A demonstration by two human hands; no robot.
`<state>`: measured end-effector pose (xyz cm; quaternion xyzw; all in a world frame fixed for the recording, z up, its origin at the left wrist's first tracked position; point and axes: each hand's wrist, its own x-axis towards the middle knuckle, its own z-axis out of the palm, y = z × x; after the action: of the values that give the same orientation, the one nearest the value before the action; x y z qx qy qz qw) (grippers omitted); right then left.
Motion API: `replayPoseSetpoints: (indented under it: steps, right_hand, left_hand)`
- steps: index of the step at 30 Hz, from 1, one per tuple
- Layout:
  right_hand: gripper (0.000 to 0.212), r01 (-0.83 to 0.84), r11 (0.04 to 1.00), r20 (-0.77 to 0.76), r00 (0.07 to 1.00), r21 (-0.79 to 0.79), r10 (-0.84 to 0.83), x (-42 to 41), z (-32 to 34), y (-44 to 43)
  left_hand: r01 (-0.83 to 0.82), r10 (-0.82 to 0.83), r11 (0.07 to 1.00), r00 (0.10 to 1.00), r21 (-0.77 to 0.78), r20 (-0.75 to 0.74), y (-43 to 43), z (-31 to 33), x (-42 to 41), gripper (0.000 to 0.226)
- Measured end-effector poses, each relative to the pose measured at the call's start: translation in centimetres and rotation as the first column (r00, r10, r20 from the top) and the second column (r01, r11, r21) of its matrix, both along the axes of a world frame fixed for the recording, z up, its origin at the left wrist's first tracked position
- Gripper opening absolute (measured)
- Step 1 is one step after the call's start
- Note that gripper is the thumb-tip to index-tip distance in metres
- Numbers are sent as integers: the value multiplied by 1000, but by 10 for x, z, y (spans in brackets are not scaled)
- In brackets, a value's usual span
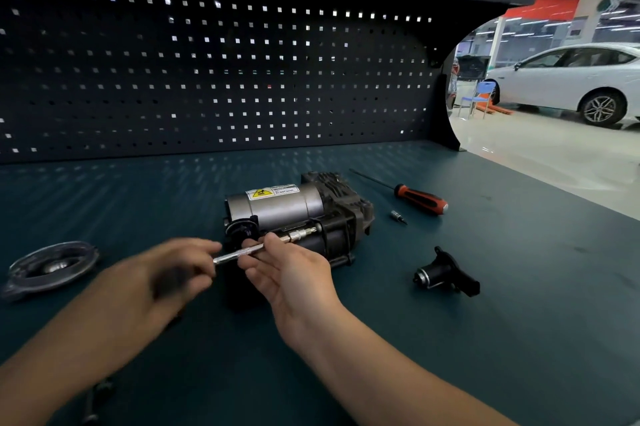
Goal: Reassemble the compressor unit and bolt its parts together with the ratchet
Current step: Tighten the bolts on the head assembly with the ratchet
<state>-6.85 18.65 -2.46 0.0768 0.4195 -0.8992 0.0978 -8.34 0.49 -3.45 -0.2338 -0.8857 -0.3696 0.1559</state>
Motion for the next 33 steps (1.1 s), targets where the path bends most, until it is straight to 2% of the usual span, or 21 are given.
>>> replayPoseSetpoints:
  steps: [1,3,5,6,8,9,10,11,13,14,16,17,18,19,21,23,26,27,29,31,33]
  right_hand:
    - [19,10,1000,-1,1000,2,-10,0,0,0]
    - [21,15,1000,-7,1000,-1,-15,0,0,0]
    - [17,2,1000,-7,1000,-10,-2,1,0,2]
    - [15,-8,1000,-7,1000,-17,8,1,1,3]
    - [12,-32,999,-3,999,-35,32,2,2,5]
    - [12,-43,998,-2,999,-44,43,3,3,6]
    - [12,-51,997,-3,999,-55,51,4,4,6]
    - [13,-55,997,-7,999,-62,54,5,4,7]
    - [15,-48,998,-8,999,-49,48,5,4,6]
    - [15,-41,999,-5,999,-32,40,4,3,5]
    - [16,-22,1000,-3,1000,1,22,3,2,3]
    - [16,-13,1000,-7,1000,10,13,3,1,3]
    - [16,-3,1000,-12,1000,14,4,2,1,2]
    - [16,5,1000,-14,1000,8,-5,2,1,2]
    - [15,14,1000,-17,1000,-10,-14,1,0,2]
    - [14,2,1000,-21,1000,10,-2,-1,0,4]
    - [18,-96,966,-37,994,241,107,-3,4,15]
    - [23,-146,908,-48,983,393,179,-2,6,22]
    - [38,-136,661,-85,953,738,291,-4,10,39]
    - [42,154,367,-243,948,917,208,-10,13,58]
    - [28,510,171,-504,860,843,-80,-18,13,79]
  left_hand:
    - [-30,15,991,993,-133,-114,-1,-5,-5,30]
    - [-91,6,955,957,-282,-289,2,-9,-2,28]
    - [-159,92,953,963,-260,-252,5,-6,9,26]
    - [-154,121,973,975,-171,-188,11,-2,18,30]
    - [-114,93,968,991,225,100,28,-2,20,30]
    - [-152,11,879,954,451,300,33,-3,17,30]
    - [-207,-98,785,889,584,447,38,-2,16,35]
    - [-260,-176,726,824,636,538,39,-1,17,38]
    - [-294,-243,701,759,650,605,42,1,18,36]
    - [-237,-229,740,792,630,566,40,1,20,30]
    - [-49,-139,858,936,511,324,34,0,21,16]
    - [62,-100,950,989,306,111,28,-4,19,27]
    - [112,-110,994,987,11,-117,24,-5,18,35]
    - [86,-155,966,947,-245,-280,22,-5,15,37]
    - [14,-226,866,903,-500,-365,20,-10,11,24]
    - [36,-205,880,928,-473,-312,23,-13,11,33]
    - [83,-132,974,964,-209,-233,28,-13,13,40]
    - [85,-100,993,976,-88,-191,30,-14,14,45]
    - [68,-60,993,995,101,-80,37,-18,14,46]
    - [24,-24,967,1000,253,-1,45,-20,14,40]
    - [-30,14,938,999,346,48,54,-20,13,35]
